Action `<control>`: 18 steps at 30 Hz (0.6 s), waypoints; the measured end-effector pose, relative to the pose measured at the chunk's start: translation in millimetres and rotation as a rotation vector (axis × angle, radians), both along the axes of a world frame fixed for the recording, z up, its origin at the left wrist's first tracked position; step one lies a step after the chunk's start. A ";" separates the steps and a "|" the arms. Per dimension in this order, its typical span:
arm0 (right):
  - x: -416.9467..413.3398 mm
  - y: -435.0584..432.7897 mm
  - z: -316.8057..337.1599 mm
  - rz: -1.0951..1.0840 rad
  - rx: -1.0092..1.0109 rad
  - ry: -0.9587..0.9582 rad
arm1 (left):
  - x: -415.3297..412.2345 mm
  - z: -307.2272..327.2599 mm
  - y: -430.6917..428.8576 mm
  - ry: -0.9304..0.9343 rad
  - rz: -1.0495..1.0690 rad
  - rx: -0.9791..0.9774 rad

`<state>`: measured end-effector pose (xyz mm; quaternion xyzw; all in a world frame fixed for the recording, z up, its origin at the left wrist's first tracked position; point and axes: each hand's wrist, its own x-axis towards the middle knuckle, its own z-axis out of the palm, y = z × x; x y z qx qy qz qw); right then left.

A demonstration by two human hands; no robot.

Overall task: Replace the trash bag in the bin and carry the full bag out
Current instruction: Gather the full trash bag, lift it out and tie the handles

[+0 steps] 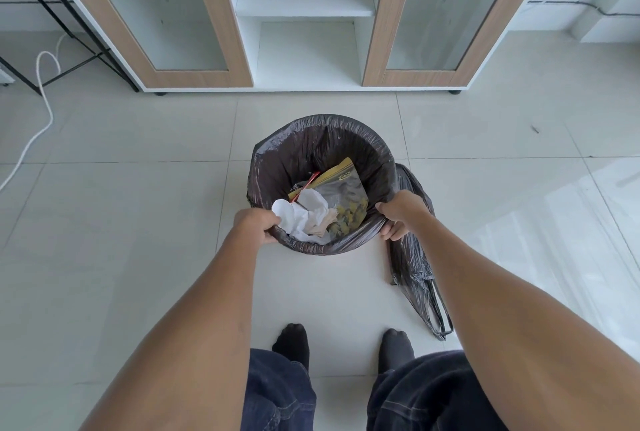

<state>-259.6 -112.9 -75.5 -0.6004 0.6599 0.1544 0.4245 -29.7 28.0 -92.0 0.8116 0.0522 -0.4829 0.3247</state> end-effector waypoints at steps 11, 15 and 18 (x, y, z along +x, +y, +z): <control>1.4 -2.7 -12.7 -0.073 -0.032 -0.030 | 28.4 -12.5 15.7 -0.101 -0.085 0.106; 2.5 -0.1 -7.2 -0.095 0.002 -0.034 | 15.5 4.5 12.5 -0.107 0.051 0.013; 4.5 0.3 -3.6 -0.124 0.010 -0.057 | 13.1 6.1 6.3 -0.065 0.173 -0.064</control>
